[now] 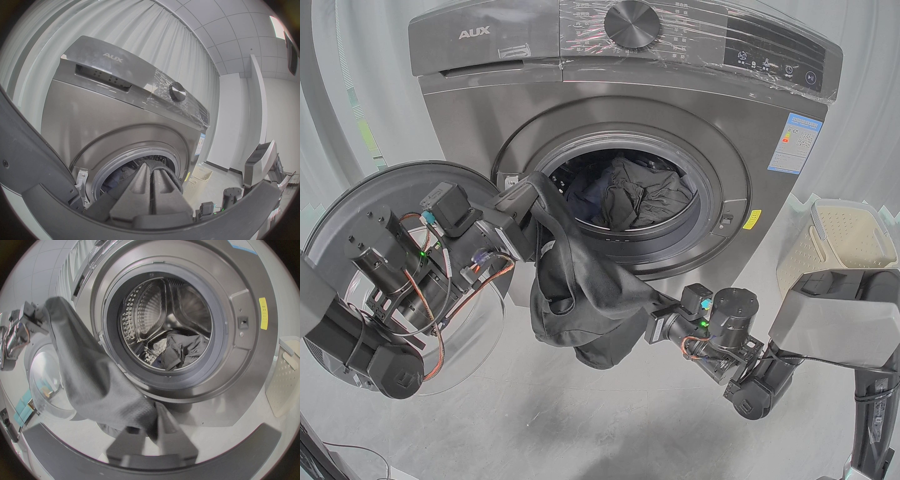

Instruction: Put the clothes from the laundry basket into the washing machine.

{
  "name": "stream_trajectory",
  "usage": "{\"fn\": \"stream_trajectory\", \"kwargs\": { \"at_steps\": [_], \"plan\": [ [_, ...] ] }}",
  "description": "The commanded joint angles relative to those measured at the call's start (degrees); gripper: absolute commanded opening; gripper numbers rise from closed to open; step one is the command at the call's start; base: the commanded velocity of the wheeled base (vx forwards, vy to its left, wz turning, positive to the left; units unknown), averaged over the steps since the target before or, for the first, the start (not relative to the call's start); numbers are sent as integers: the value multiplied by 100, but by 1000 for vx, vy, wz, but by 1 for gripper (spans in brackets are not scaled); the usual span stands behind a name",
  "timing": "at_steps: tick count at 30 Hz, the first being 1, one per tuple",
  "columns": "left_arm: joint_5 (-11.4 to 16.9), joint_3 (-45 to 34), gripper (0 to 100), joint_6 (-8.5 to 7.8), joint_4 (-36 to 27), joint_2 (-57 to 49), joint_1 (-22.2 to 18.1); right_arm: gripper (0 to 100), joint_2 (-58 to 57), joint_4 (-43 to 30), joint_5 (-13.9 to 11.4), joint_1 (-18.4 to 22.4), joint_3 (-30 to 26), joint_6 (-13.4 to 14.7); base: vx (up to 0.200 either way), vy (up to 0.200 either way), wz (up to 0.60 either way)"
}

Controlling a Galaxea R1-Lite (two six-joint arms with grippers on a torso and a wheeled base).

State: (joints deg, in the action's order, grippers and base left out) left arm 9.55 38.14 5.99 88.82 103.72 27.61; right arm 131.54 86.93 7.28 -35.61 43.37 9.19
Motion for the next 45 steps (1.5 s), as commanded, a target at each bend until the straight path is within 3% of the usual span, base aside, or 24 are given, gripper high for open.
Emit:
{"fn": "stream_trajectory", "kwargs": {
  "at_steps": [1,6,9,13,21,33,35,42,45],
  "plan": [
    [-5,9,0,-1,4,-97,60,100,355,8,-7,-43,4,-14,0,0,0],
    [-23,26,0,-10,4,-80,86,100,461,26,-25,-139,-136,-5,0,0,0],
    [-137,141,0,-10,-5,-36,86,100,425,34,-174,-324,-461,-5,0,0,0],
    [-287,237,0,-1,-5,8,78,100,390,34,-192,-526,-831,4,0,0,0],
    [-313,255,0,-1,-5,96,86,100,302,131,-253,-983,-1200,12,0,0,0],
    [-445,308,0,-10,-14,254,130,100,-93,131,-429,-1660,-1147,39,0,0,0],
    [-454,343,0,-18,-14,281,130,100,-84,131,-552,-1730,-1085,30,0,0,0],
    [-550,360,0,-18,-14,298,174,100,56,131,-666,-1827,-444,48,0,0,0],
    [-559,413,0,-18,-14,298,174,100,162,105,-824,-1774,-40,39,0,0,0]
  ]
}}
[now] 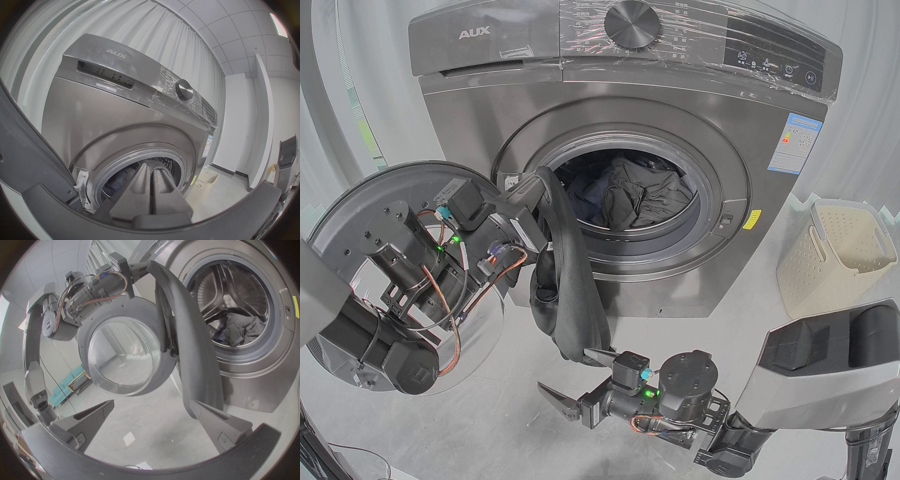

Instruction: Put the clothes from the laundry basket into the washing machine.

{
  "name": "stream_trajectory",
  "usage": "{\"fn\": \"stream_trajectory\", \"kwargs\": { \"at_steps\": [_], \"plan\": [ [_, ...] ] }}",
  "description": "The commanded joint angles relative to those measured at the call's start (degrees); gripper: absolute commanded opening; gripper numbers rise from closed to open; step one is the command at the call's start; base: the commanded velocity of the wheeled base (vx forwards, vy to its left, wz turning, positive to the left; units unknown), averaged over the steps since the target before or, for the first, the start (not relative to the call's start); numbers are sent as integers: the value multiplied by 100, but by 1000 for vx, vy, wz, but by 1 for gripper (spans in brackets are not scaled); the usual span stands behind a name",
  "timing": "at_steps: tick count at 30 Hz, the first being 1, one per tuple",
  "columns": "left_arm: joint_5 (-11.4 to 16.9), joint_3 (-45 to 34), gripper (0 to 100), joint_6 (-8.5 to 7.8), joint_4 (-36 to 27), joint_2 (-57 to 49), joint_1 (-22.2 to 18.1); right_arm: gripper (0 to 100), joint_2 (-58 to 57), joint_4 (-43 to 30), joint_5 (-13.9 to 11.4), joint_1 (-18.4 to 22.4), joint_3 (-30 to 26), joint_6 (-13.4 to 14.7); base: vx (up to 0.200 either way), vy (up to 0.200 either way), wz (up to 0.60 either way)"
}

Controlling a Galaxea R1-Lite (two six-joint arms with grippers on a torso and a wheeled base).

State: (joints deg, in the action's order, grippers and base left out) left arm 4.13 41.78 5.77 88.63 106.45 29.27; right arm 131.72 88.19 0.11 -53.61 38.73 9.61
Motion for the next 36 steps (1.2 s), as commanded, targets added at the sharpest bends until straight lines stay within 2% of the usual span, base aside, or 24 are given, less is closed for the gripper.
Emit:
{"fn": "stream_trajectory", "kwargs": {
  "at_steps": [1,8,11,14,20,23,25,29,32,36],
  "plan": [
    [-18,59,0,3,6,25,17,100,205,-82,-125,44,574,-3,0,0,0],
    [-27,50,0,3,6,-19,61,100,794,-153,-125,88,1260,-3,0,0,0],
    [-27,50,0,12,6,-36,96,100,1137,-153,-99,317,1814,-55,0,0,0],
    [-27,41,0,12,6,-45,114,100,1268,-223,-81,510,2104,-55,0,0,0],
    [-27,32,0,12,14,-54,114,100,1304,-276,-64,730,2455,-47,0,0,0],
    [-27,23,0,12,14,-54,114,100,1339,-337,86,905,2622,-73,0,0,0],
    [-27,23,0,12,14,-54,105,100,1330,-293,165,984,2613,-170,0,0,0],
    [-27,32,0,21,14,-45,105,100,1277,-241,165,984,2429,-205,0,0,0],
    [-27,50,0,12,14,-10,96,100,1005,-232,147,826,1963,-205,0,0,0],
    [-27,50,0,12,14,8,96,100,811,-223,112,413,1488,-205,0,0,0]
  ]
}}
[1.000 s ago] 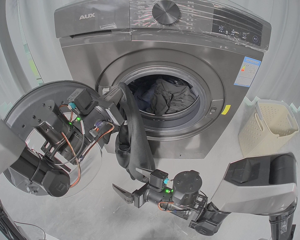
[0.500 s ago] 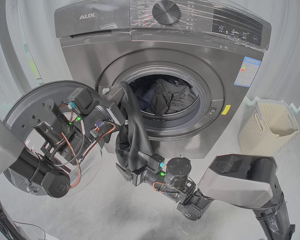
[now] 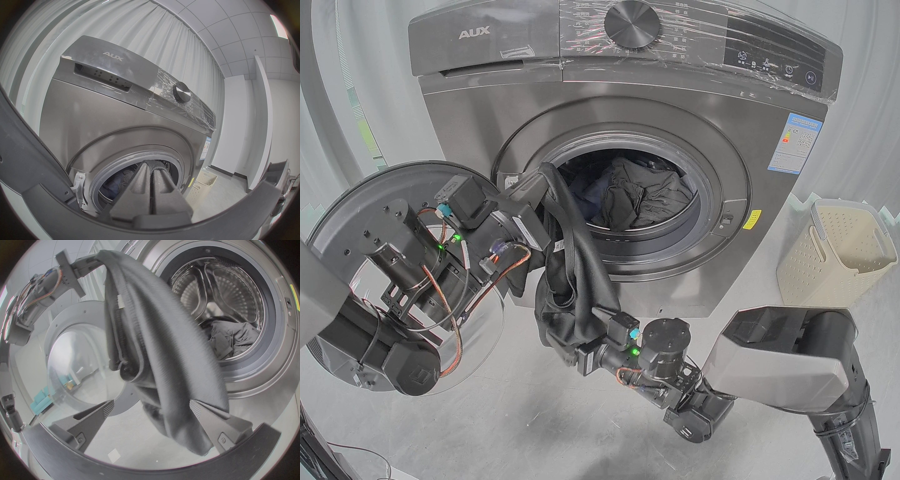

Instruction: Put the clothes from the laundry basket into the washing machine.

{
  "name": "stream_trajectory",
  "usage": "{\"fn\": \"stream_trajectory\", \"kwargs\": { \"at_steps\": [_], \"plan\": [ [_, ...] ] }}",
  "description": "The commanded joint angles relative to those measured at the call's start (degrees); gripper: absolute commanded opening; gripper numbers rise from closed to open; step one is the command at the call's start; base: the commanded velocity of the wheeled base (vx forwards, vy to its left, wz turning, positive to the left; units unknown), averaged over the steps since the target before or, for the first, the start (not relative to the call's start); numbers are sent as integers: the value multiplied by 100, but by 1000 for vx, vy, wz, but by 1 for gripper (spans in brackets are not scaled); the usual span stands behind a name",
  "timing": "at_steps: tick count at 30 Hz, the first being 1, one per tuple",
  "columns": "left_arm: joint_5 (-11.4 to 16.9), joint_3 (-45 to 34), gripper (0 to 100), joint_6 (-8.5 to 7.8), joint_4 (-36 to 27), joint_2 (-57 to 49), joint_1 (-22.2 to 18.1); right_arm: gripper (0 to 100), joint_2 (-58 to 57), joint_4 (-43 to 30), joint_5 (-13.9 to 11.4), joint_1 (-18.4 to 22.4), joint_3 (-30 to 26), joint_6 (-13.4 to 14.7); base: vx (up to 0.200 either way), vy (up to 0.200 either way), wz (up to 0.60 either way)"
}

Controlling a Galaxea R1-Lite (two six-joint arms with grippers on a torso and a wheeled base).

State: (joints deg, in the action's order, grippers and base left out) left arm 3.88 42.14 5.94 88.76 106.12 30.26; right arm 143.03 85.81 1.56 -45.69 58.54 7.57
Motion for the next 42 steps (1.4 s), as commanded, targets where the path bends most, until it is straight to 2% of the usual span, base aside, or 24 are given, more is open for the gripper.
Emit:
{"fn": "stream_trajectory", "kwargs": {
  "at_steps": [1,5,10,11,12,17,21,30,32,42],
  "plan": [
    [-1,22,0,-5,1,40,-2,100,-329,15,-42,-485,-589,-1,0,0,0],
    [-1,22,0,-5,-8,49,-2,100,-311,41,-68,-871,-598,25,0,0,0],
    [-1,13,0,-5,1,49,-2,100,-276,-29,-112,-986,-352,52,0,0,0],
    [-1,13,0,-5,-8,58,7,100,-214,-47,-244,-959,-80,60,0,0,0],
    [-1,22,0,-5,1,58,7,100,-188,-64,-270,-933,17,60,0,0,0],
    [-1,13,0,-5,1,49,7,100,111,-293,-288,-827,465,78,0,0,0],
    [-1,-4,0,-5,1,49,7,100,401,-407,-270,-502,896,78,0,0,0],
    [-1,-4,0,-5,1,23,7,100,418,-328,-191,-98,922,-1,0,0,0],
    [-1,-4,0,-5,1,23,7,100,366,-293,-103,8,931,-63,0,0,0],
    [-1,-22,0,-5,1,40,-2,100,339,-196,-7,122,1107,-159,0,0,0]
  ]
}}
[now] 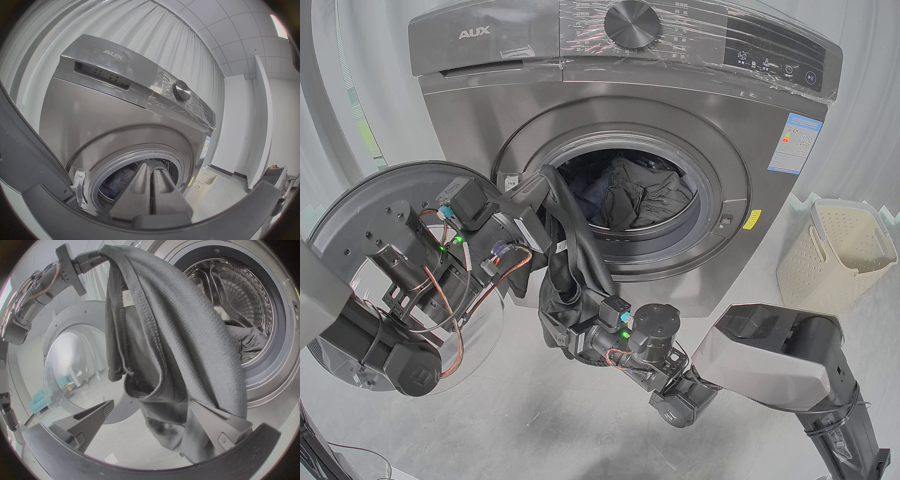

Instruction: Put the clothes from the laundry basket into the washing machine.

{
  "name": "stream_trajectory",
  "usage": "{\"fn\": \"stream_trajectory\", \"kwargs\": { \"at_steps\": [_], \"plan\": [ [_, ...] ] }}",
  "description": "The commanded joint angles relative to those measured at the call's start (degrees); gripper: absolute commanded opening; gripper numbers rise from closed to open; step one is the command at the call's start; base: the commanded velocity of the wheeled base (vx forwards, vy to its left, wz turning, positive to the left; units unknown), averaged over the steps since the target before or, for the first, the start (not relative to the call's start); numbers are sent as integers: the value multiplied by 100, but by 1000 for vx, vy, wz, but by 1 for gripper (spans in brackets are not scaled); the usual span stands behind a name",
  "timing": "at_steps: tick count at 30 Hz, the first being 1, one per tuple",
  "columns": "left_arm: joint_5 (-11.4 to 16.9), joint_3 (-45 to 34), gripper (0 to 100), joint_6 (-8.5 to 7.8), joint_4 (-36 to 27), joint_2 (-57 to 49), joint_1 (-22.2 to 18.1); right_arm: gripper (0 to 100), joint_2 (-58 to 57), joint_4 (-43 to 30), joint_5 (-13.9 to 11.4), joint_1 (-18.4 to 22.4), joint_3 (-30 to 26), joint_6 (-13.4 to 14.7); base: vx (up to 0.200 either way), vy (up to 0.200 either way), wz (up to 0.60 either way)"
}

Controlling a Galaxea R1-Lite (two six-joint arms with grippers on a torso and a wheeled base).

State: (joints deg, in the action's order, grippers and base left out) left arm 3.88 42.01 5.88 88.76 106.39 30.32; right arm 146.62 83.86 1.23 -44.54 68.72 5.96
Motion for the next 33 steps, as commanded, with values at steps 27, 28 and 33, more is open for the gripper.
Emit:
{"fn": "stream_trajectory", "kwargs": {
  "at_steps": [27,28,33],
  "plan": [
    [-10,18,0,10,-8,58,-114,0,-1592,104,114,-582,-1598,81,0,0,0],
    [-10,18,0,10,-8,66,-114,0,-1724,96,114,-617,-1748,81,0,0,0],
    [-80,27,0,19,-8,84,-211,0,-2427,43,97,-643,-2477,63,0,0,0]
  ]
}}
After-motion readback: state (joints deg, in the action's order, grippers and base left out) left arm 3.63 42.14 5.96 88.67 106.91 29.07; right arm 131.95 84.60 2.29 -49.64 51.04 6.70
